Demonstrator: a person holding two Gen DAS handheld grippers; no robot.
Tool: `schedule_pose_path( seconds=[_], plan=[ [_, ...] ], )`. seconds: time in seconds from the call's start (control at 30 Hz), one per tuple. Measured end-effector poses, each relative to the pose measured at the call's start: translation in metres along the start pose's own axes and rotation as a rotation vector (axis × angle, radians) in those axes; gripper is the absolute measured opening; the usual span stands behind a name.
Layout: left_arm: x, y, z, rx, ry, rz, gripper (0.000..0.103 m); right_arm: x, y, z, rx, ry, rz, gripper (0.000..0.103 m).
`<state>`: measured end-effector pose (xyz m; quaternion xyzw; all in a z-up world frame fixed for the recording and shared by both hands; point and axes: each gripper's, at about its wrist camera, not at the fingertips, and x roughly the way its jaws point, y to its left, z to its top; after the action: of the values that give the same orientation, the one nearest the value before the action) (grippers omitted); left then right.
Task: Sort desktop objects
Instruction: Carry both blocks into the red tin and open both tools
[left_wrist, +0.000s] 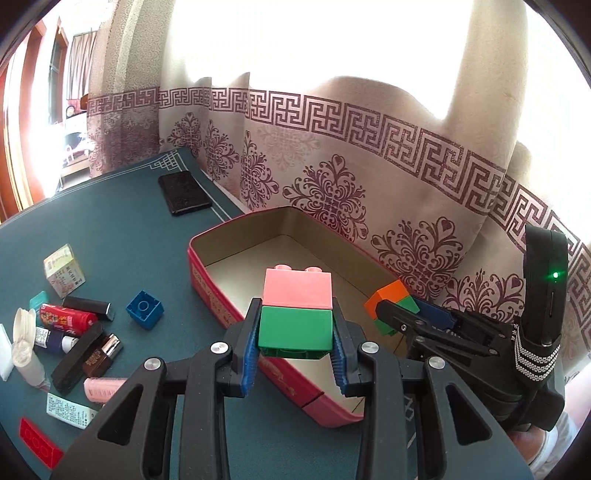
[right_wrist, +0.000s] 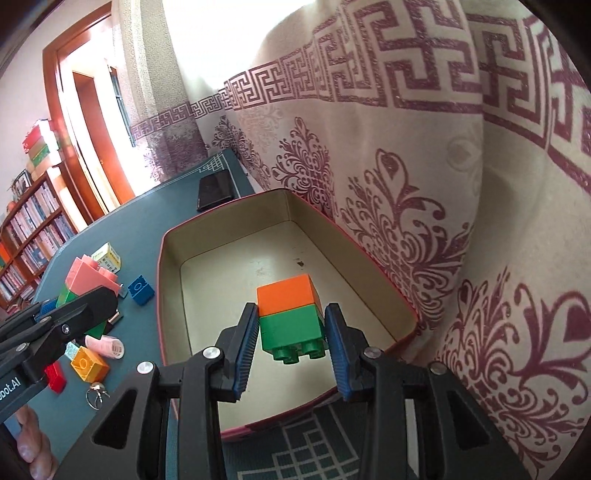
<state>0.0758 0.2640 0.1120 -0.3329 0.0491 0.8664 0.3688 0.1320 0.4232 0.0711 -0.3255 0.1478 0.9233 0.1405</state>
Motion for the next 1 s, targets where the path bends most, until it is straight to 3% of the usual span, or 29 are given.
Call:
schedule_pose_path(
  seconds=[0.4,0.47,0.53,0.63,0.7,1.0],
  plan=[
    [0.041,-0.009,0.009,-0.026,0.042,-0.031,0.036,0.008,-0.012,0.001,0.032,0.024,-0.022,0.041],
    [0.043,-0.009,0.008,-0.029,0.056,-0.04,0.045,0.01,-0.014,0.001,0.04,0.035,-0.017,0.042],
    [0.041,-0.009,0.006,-0.023,0.039,-0.016,0.061,0.013,-0.015,0.001,0.055,0.043,-0.016,0.043],
    [0.033,-0.008,0.007,-0.006,0.0,0.022,0.071,0.014,-0.017,0.001,0.067,0.047,-0.01,0.052],
    [0.029,-0.008,0.007,-0.003,-0.01,0.029,0.074,0.013,-0.017,0.001,0.068,0.04,-0.01,0.057],
    [0.014,-0.002,0.002,-0.001,-0.012,0.088,0.078,0.006,-0.013,0.002,0.068,0.015,-0.001,0.063]
  ],
)
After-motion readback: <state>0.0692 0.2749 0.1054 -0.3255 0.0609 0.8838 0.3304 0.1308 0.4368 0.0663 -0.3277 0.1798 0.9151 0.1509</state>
